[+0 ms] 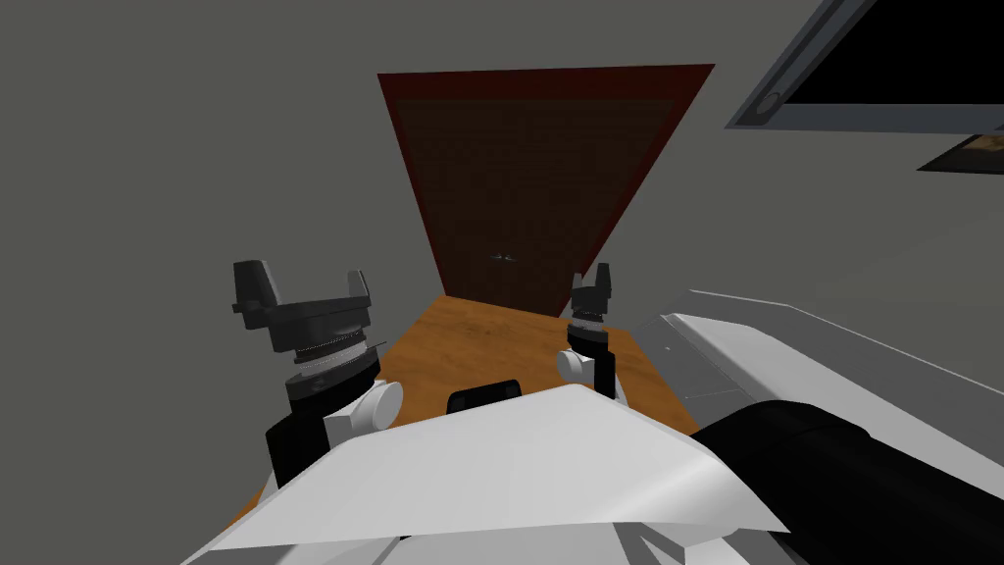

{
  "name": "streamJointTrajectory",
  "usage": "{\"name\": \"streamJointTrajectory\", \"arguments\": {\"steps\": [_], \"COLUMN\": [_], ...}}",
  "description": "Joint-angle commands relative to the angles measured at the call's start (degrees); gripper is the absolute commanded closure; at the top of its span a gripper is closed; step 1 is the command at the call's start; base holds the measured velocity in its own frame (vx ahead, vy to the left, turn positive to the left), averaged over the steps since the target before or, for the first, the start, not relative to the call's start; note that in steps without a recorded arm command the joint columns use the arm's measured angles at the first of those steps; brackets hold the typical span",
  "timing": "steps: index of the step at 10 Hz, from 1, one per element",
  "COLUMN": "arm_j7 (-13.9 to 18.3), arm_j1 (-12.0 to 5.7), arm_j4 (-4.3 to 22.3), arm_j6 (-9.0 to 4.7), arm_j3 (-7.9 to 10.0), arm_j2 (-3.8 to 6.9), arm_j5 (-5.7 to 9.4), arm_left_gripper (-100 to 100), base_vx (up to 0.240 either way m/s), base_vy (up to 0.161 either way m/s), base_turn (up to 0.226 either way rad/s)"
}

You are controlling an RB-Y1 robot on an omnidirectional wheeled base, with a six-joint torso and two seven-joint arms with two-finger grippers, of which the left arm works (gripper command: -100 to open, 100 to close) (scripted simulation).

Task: Pull the door open

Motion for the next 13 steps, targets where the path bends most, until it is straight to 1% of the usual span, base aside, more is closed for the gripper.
{"name": "streamJointTrajectory", "arguments": {"steps": [1, 2, 4, 9, 13], "arm_j7": [0.13, 0.18, 0.39, 0.75, 1.11], "arm_j1": [-0.71, -0.98, -2.10, -4.08, -6.03], "arm_j4": [2.01, 2.77, 5.92, 11.52, 17.03], "arm_j6": [-0.35, -0.48, -1.03, -2.01, -2.96], "arm_j3": [0.03, 0.05, 0.10, 0.20, 0.29], "arm_j2": [0.68, 0.91, 1.83, 3.25, 4.48], "arm_j5": [0.03, 0.04, 0.08, 0.16, 0.23], "arm_left_gripper": [-100, -100, -100, -100, -100], "base_vx": [0.099, 0.083, 0.103, 0.085, 0.091], "base_vy": [0.007, -0.031, -0.043, -0.029, -0.027], "base_turn": [-0.064, -0.044, -0.058, -0.044, -0.056]}}
